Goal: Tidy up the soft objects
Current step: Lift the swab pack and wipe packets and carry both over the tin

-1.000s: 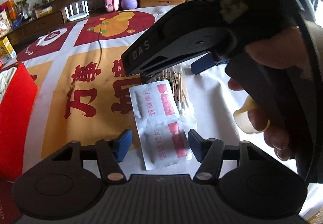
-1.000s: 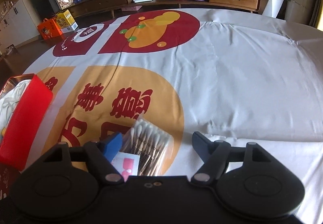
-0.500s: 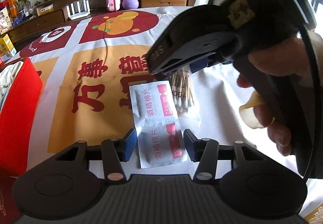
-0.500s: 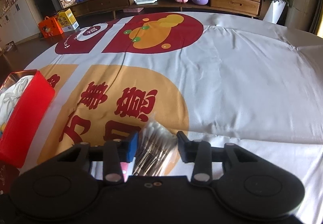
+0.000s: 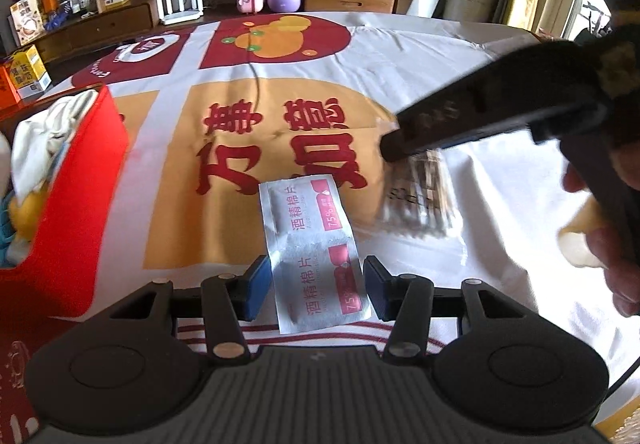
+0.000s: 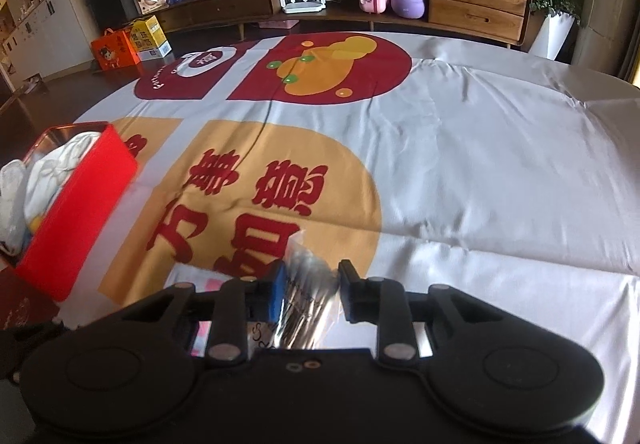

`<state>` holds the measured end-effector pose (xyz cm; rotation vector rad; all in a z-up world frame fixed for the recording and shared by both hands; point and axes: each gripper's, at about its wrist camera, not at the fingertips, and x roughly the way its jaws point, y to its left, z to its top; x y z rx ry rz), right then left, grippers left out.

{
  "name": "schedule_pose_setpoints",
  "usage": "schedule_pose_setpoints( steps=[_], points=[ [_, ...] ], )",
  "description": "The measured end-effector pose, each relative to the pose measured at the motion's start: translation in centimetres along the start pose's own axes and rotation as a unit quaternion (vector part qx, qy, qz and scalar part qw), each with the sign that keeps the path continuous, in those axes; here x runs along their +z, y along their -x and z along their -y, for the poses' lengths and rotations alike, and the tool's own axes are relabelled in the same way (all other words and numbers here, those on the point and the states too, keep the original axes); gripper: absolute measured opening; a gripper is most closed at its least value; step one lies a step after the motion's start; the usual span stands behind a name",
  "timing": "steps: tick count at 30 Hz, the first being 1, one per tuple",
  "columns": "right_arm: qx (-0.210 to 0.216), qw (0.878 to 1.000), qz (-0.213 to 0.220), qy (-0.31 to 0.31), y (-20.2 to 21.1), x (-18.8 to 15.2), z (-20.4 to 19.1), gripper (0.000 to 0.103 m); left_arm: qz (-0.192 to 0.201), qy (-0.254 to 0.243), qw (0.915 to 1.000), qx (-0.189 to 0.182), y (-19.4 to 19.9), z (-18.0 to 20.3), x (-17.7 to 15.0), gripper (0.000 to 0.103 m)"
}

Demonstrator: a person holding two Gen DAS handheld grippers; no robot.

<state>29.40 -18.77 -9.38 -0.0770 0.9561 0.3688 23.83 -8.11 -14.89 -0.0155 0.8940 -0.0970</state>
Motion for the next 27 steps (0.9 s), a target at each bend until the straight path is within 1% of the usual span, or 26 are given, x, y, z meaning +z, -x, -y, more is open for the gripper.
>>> schedule_pose_setpoints(
  steps=[6,15,23,27],
  points=[
    [0.007,1.000,0.009,0.007,2.3,-0.5,-0.8,0.027,0.009,0.008,0.9999,0.001,1.8,-1.0,-0.2,0.050],
    [0.026,0.999,0.030,0.015,6.3,-0.7,-2.3,0.027,0.022,0.022,0.9995,0.012,5.6,-3.2,0.1,0.050],
    [0.048,0.997,0.046,0.036,9.5,-0.3,-5.0,0.027,0.044,0.030,0.9985,0.013,9.3,-5.5,1.3,0.050],
    [0.060,0.996,0.047,0.045,10.6,0.1,-6.8,0.027,0.062,0.030,0.9974,0.022,10.9,-6.8,1.8,0.050]
  ],
)
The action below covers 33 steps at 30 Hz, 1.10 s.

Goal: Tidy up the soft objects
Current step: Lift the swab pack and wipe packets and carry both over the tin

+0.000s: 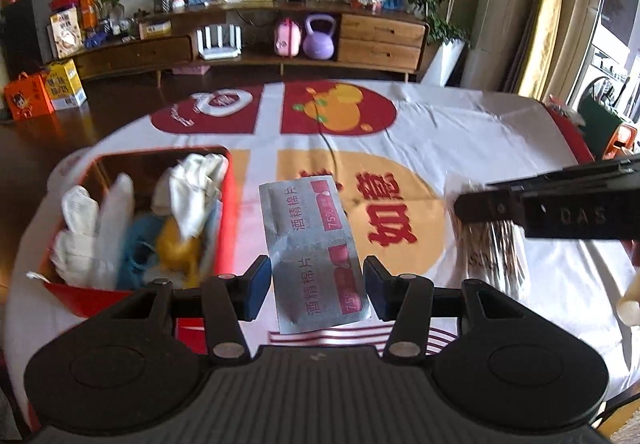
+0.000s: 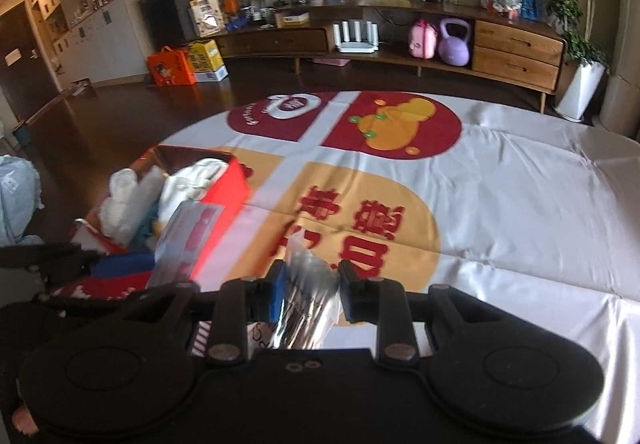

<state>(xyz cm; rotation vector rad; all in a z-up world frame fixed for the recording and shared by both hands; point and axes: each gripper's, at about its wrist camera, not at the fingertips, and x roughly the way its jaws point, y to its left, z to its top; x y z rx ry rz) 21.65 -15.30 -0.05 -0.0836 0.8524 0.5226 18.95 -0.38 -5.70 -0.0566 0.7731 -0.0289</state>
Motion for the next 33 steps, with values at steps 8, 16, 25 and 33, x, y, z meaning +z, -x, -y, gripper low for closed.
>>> schedule_pose_setpoints(
  steps=[8,16,25,33],
  points=[
    [0.023,0.999,0.012,0.028,1.0,1.4,-3.8,0.027,0.011,0.007,0.9999,0.010,2.2,-3.3,1.1,0.050],
    [0.040,0.998,0.025,0.047,0.4,3.1,-7.3,0.027,0.027,0.011,0.9993,0.023,4.0,-7.2,2.3,0.050],
    [0.053,0.996,0.025,0.063,-2.1,4.9,-11.1,0.027,0.028,0.021,0.9979,0.054,4.0,-12.9,3.3,0.050],
    [0.048,0.996,0.020,0.068,-5.2,6.5,-13.2,0.027,0.021,0.021,0.9971,0.069,2.8,-16.7,3.9,0.050]
  ],
)
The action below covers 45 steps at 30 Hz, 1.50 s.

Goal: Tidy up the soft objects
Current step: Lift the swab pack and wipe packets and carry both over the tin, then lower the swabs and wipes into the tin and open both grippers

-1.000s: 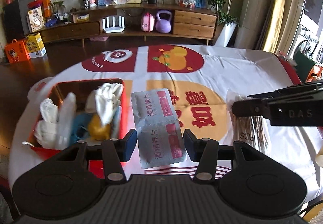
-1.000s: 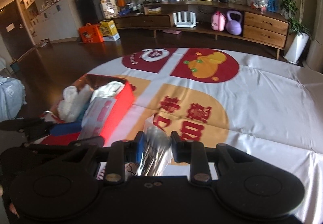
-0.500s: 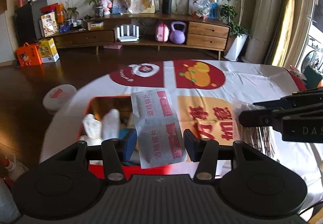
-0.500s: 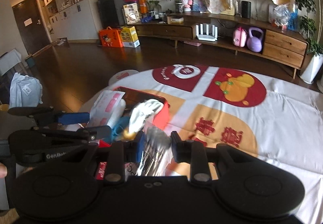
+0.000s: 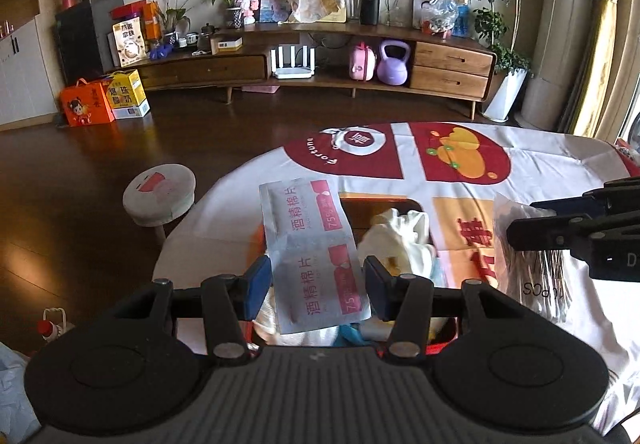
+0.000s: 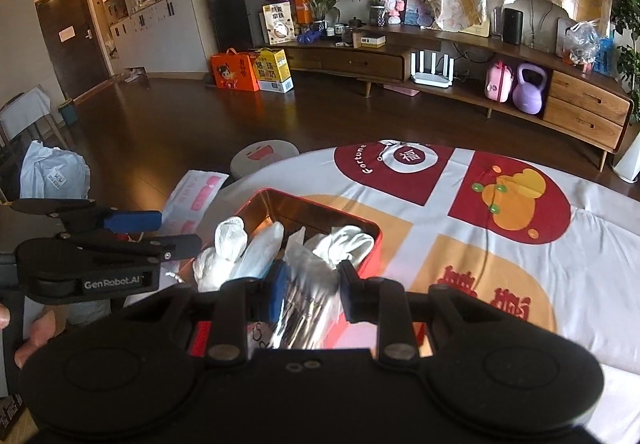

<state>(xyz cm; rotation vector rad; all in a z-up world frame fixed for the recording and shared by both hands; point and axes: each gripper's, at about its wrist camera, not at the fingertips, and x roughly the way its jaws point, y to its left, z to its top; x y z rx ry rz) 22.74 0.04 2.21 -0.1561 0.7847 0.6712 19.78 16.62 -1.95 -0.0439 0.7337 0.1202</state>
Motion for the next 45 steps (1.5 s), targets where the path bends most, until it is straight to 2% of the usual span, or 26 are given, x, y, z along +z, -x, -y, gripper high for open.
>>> schedule_pose_setpoints(
  steps=[9,21,35,45],
  points=[
    [-0.001,1.000,-0.018,0.006,-4.3,1.1,-1.0,0.027,-0.010,0.010,0.9998,-0.016,-3.1,-2.5,0.2,0.050],
    [-0.003,0.999,-0.048,0.011,-9.5,0.8,-1.6,0.027,-0.046,0.021,0.9982,-0.034,-8.6,-2.7,0.5,0.050],
    [-0.014,0.998,-0.068,0.013,-12.2,-0.5,-1.0,0.027,-0.077,0.025,0.9954,-0.050,-11.9,-2.5,-0.4,0.050],
    [-0.009,0.997,-0.077,0.001,-12.5,-0.7,-0.6,0.032,-0.100,0.034,0.9930,-0.053,-13.1,-2.6,-1.6,0.049]
  ],
)
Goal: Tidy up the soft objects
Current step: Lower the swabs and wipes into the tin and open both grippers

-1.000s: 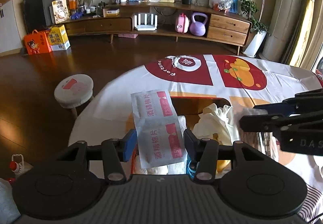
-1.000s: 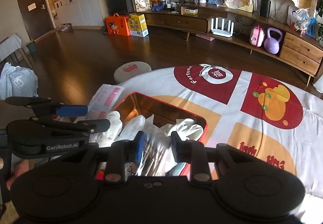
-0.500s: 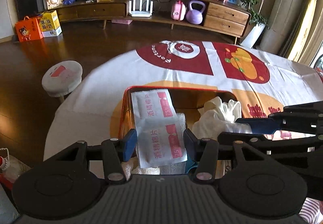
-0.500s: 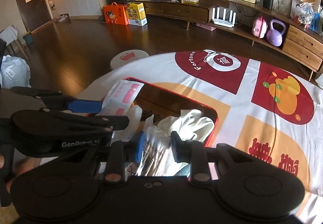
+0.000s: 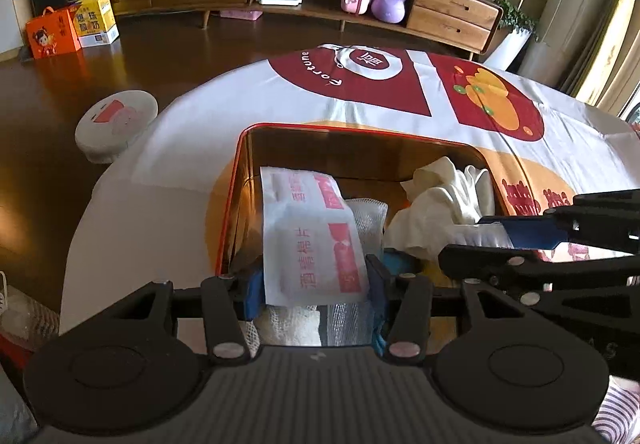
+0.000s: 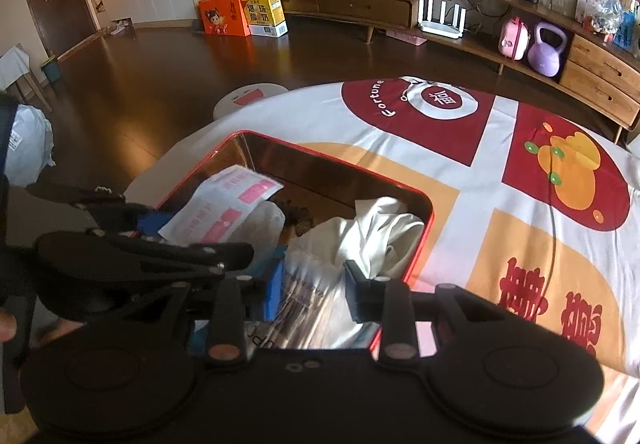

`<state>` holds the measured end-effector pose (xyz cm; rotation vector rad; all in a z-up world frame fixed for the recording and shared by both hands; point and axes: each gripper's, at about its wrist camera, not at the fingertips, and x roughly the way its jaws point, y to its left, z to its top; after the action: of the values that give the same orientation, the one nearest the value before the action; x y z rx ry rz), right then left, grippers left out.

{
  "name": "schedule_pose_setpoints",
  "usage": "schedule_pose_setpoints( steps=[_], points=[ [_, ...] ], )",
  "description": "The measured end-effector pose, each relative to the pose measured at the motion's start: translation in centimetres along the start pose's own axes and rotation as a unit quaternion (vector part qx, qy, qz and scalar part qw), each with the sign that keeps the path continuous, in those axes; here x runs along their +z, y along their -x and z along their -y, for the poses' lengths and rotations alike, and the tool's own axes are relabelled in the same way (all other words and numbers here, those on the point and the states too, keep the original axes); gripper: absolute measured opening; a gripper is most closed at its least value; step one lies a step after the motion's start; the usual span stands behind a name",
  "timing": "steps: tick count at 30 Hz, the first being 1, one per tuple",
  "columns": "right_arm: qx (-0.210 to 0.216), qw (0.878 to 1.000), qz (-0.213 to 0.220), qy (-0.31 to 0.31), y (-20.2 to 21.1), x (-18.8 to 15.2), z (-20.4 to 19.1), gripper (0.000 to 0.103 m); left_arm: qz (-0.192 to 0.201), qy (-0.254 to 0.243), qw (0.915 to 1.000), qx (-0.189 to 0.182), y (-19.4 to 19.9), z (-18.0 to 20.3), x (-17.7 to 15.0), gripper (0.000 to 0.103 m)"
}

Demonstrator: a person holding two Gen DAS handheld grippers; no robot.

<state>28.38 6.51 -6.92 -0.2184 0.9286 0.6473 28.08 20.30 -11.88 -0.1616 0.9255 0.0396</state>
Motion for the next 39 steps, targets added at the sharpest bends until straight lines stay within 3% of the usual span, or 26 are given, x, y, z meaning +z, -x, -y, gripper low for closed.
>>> schedule_pose_setpoints(
  steps=[5,11,13,16,19,31,34,39],
  points=[
    [0.009,1.000,0.007,-0.009,0.8,0.2,0.2,0.036,0.007,0.000,1.0000,0.003,0.6,0.3,-0.1,0.050],
    [0.020,1.000,0.020,-0.010,2.5,0.0,0.2,0.042,0.021,0.000,0.9998,0.005,2.0,0.4,-0.2,0.066],
    [0.022,0.999,0.024,-0.009,3.1,-0.1,0.1,0.043,0.023,0.000,0.9997,0.004,2.4,0.5,-0.3,0.067],
    [0.025,0.999,0.033,-0.009,4.1,-0.3,0.0,0.054,0.026,-0.004,0.9996,0.006,3.2,0.7,-0.6,0.068],
    [0.030,0.999,0.039,-0.007,5.2,-0.4,-0.1,0.056,0.031,-0.010,0.9994,0.007,4.1,0.9,-0.9,0.073],
    [0.043,0.997,0.063,-0.008,9.2,-2.1,0.0,0.069,0.067,-0.005,0.9977,0.011,8.4,1.5,-2.1,0.074],
    [0.048,0.996,0.071,-0.005,10.1,-2.7,-0.1,0.070,0.076,-0.003,0.9970,0.012,9.6,1.8,-2.5,0.078],
    [0.059,0.994,0.092,-0.001,11.9,-3.8,-0.1,0.083,0.092,-0.005,0.9957,0.007,11.7,2.5,-3.2,0.081]
  ],
)
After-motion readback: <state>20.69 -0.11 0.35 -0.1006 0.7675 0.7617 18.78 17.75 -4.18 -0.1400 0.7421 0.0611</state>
